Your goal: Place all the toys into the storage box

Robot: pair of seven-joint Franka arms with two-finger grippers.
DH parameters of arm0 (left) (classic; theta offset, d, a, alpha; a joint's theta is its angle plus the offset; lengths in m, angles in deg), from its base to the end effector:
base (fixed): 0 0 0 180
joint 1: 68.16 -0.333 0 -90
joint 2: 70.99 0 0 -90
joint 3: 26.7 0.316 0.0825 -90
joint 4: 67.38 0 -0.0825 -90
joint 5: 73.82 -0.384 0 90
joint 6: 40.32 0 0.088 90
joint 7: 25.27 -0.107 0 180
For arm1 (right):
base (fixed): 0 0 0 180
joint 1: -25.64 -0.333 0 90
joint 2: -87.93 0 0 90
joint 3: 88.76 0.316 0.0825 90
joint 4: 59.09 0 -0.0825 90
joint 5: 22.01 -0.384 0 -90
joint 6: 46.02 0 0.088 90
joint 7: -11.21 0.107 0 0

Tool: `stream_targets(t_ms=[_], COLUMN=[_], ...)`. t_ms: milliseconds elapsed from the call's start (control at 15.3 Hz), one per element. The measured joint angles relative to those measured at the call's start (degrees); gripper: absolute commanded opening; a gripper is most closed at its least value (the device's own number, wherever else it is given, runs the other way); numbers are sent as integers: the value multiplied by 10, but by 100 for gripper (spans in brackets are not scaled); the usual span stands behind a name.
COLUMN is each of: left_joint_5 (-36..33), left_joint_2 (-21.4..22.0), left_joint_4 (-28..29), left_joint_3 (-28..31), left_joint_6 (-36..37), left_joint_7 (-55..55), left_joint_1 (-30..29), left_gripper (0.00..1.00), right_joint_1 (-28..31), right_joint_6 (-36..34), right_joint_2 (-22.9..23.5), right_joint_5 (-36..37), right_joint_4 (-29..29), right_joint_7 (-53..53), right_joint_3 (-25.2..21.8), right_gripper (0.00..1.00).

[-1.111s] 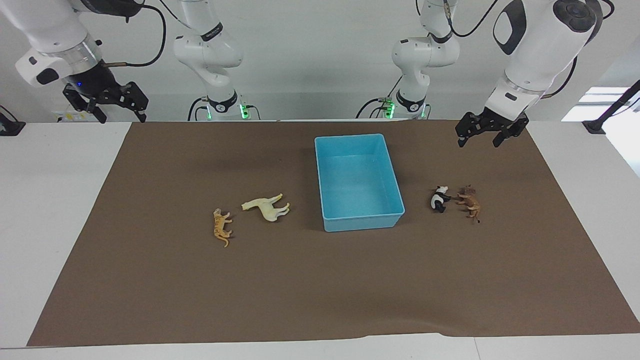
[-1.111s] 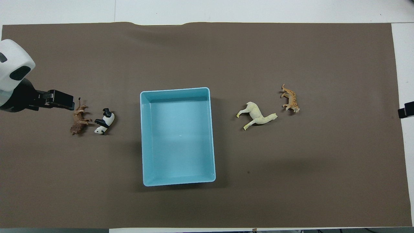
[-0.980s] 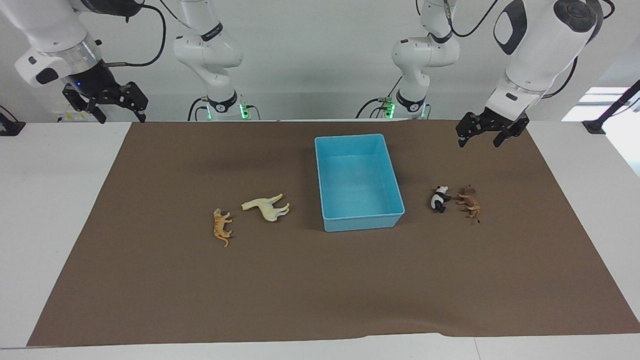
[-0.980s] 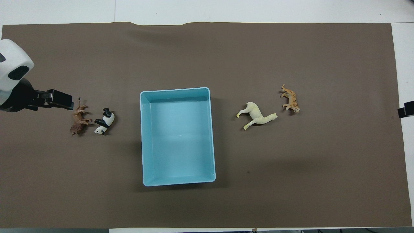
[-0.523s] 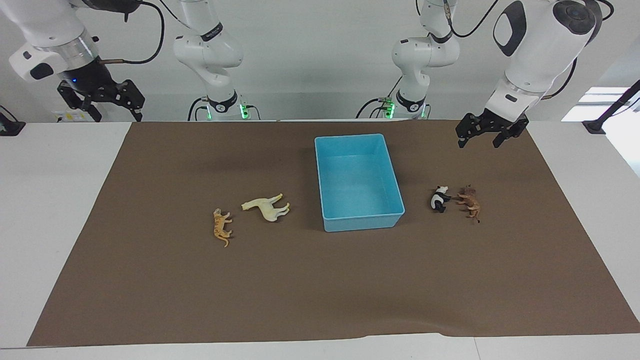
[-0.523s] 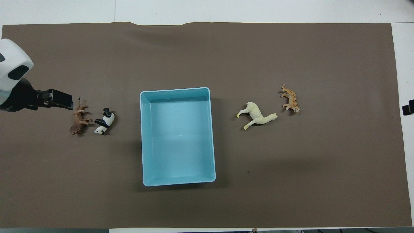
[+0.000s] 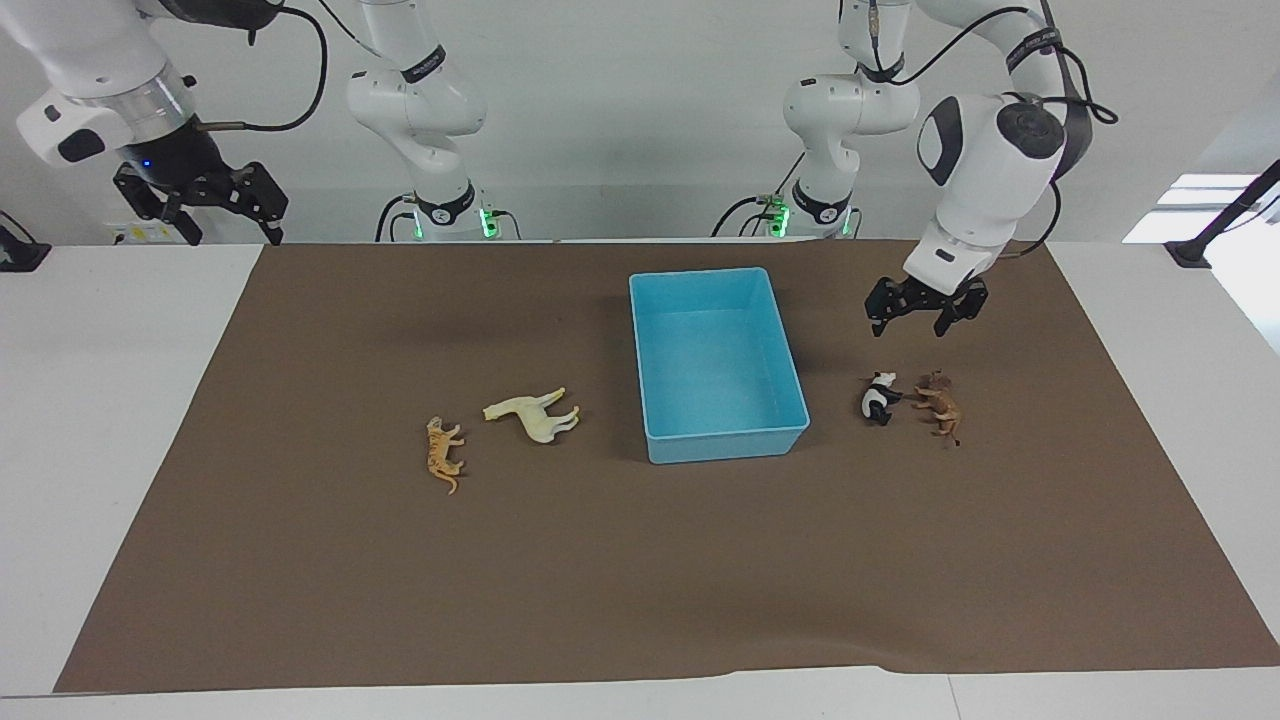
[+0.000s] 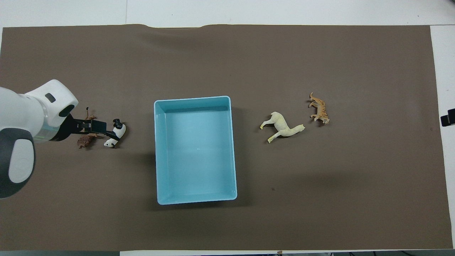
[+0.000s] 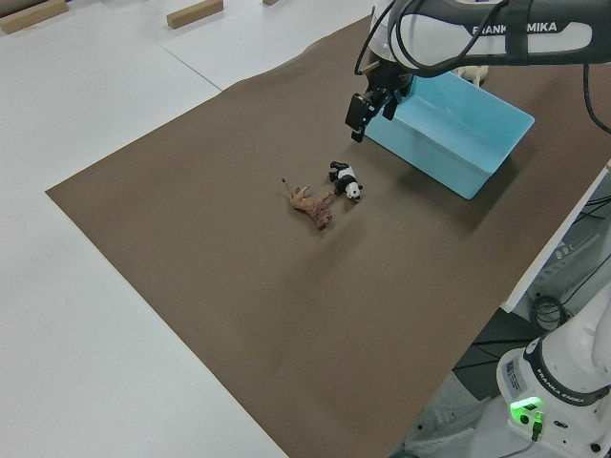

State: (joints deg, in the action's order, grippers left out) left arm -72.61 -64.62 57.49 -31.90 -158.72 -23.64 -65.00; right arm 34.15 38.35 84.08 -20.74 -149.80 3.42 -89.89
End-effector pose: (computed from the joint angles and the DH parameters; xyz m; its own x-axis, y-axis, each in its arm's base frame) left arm 0.5059 -0.0762 0.4381 0.9943 -0.1066 -0.0024 -0.1066 -0.9943 0.0084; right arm 0.5154 -0.0905 0.6465 0.9984 -0.0342 -0.0459 -0.0336 -0.9993 0.0147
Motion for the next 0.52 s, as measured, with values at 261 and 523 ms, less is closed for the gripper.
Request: stream_targets(t_ms=[261, 523], left_joint_5=[0, -3], left_joint_2=[-47, -104], left_joint_4=[39, 42], left_joint_3=[1, 2], left_joint_6=[-106, -193], left_joint_7=[-1, -3], left_joint_1=[2, 2], left_gripper=[100, 100], right_joint_1=[4, 4], right_joint_6=[-1, -34], right_joint_2=[0, -3], right_joint_5=[0, 0], right_joint_4=[0, 0], right_joint_7=[0, 0], right_joint_3=[-3, -2], right_gripper=[100, 100])
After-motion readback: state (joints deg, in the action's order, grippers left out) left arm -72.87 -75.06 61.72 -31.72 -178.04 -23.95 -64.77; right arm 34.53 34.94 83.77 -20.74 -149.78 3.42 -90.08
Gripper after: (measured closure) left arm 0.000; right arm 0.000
